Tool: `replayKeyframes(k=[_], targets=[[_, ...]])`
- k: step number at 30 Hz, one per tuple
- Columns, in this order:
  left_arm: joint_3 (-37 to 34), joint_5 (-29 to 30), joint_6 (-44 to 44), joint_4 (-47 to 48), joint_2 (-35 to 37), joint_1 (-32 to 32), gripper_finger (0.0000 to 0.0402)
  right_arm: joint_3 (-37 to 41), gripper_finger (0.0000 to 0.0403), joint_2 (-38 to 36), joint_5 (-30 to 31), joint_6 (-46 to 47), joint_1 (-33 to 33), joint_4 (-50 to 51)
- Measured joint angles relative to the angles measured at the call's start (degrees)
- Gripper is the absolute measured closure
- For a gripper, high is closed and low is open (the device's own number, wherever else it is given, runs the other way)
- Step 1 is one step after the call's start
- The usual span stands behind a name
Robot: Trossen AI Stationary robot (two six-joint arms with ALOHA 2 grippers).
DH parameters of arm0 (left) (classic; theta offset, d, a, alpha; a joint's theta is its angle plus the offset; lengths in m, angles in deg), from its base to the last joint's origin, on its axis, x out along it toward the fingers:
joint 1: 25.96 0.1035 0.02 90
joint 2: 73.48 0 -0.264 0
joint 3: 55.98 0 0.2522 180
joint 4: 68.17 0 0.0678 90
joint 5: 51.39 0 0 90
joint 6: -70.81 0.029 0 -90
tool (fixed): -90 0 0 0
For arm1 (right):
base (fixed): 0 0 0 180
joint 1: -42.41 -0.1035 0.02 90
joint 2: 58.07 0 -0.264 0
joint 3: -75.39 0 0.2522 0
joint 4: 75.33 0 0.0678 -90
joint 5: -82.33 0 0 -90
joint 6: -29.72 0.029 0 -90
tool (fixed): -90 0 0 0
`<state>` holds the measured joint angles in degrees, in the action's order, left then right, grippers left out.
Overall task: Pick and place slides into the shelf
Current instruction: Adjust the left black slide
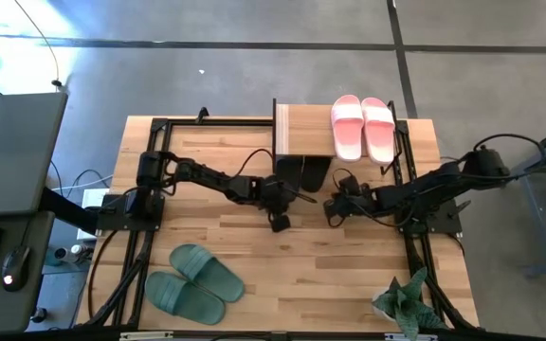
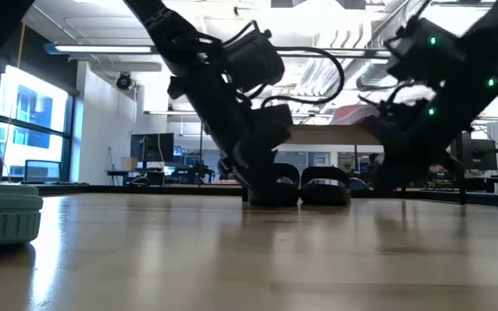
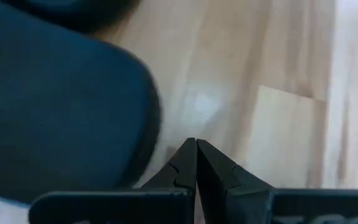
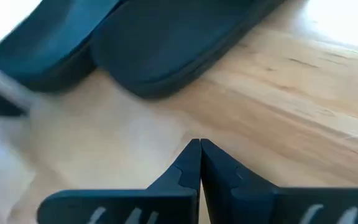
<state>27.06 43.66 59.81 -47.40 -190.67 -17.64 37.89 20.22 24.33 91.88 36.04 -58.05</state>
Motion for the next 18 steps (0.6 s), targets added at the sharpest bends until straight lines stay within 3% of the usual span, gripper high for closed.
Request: replayKeyframes(k=[9, 18], targets=[[2.3, 9.6, -1.0, 1.1, -1.2, 0.2, 0.0401, 2.5, 0.0403, 0.5, 3.7, 2.1, 3.6, -5.4], [2.3, 10.1, -3.4, 2.4, -1.2, 3.5, 0.0401, 2.4, 0.0403, 5.2, 2.7, 1.0, 7.4, -14.9]])
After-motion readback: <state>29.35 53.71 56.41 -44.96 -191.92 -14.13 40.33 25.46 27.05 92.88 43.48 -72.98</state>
